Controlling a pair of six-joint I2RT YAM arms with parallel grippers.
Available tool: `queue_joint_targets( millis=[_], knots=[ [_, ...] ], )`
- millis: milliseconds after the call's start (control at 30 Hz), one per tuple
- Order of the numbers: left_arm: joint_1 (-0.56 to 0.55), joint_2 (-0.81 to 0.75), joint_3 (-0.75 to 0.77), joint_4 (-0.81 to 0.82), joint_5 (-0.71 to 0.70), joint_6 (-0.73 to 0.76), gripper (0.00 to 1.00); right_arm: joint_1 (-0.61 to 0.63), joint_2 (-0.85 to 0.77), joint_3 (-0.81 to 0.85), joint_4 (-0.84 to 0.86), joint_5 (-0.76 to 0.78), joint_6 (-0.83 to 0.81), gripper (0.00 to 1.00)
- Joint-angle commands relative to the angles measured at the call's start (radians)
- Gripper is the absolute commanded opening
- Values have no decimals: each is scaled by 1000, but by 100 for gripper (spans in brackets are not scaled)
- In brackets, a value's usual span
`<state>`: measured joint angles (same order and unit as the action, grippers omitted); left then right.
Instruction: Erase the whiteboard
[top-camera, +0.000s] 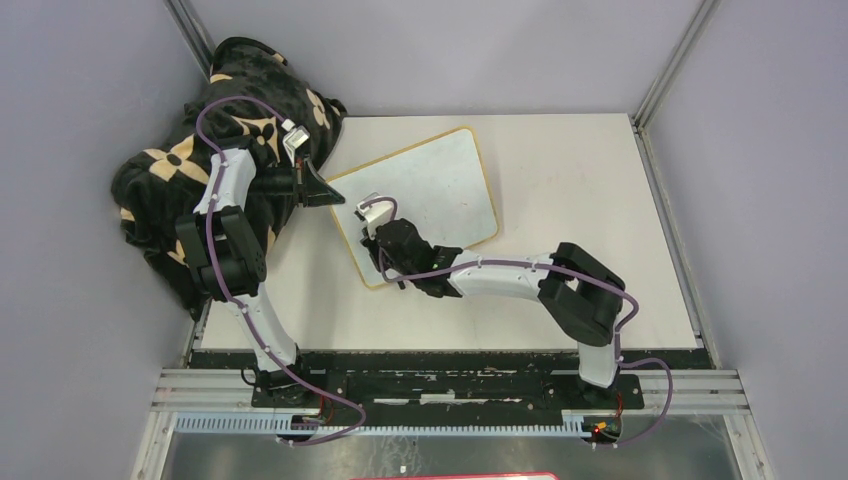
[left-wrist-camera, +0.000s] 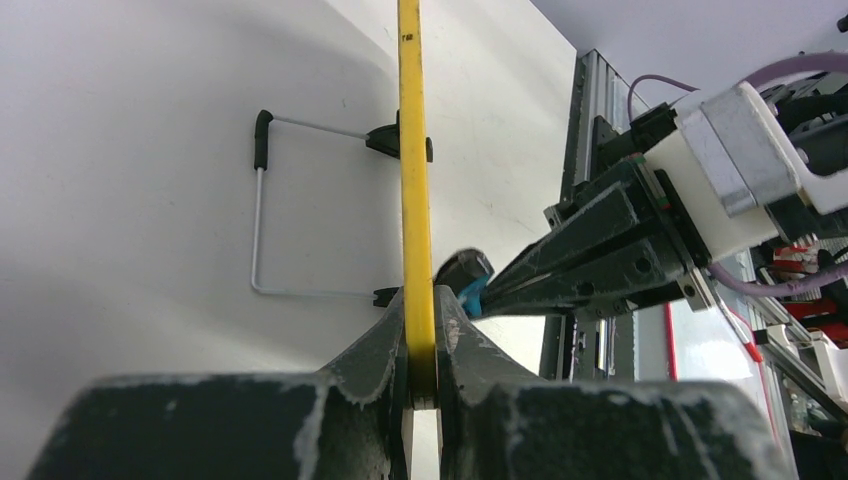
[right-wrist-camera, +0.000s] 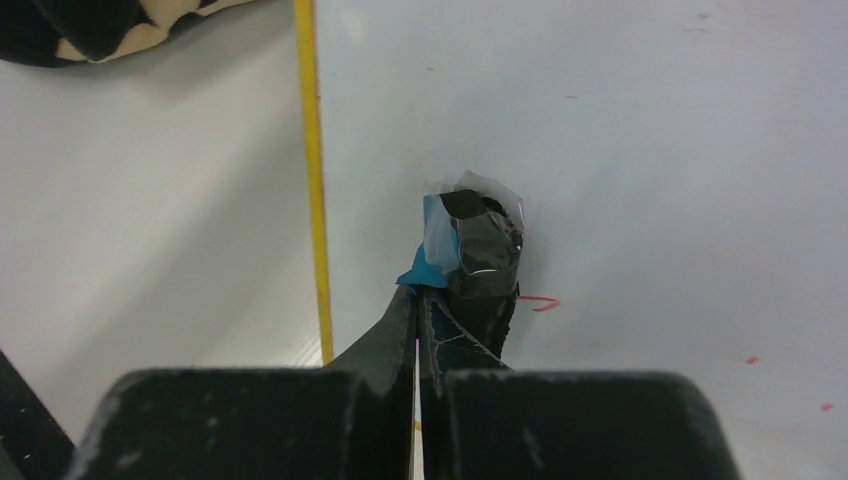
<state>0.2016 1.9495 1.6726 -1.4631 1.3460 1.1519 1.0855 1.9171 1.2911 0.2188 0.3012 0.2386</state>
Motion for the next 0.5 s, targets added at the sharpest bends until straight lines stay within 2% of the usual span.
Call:
queue_joint_targets(
  millis=[0, 267, 467],
  knots=[
    [-14, -39, -16, 1, -58, 68, 3, -89, -72, -62, -40, 202, -31, 1],
    [-14, -39, -14, 1, -59, 66, 3, -208, -189, -180, -45, 242, -16, 1],
    [-14, -32, -12, 2, -58, 65, 3, -183, -168, -158, -12, 94, 28, 1]
  ],
)
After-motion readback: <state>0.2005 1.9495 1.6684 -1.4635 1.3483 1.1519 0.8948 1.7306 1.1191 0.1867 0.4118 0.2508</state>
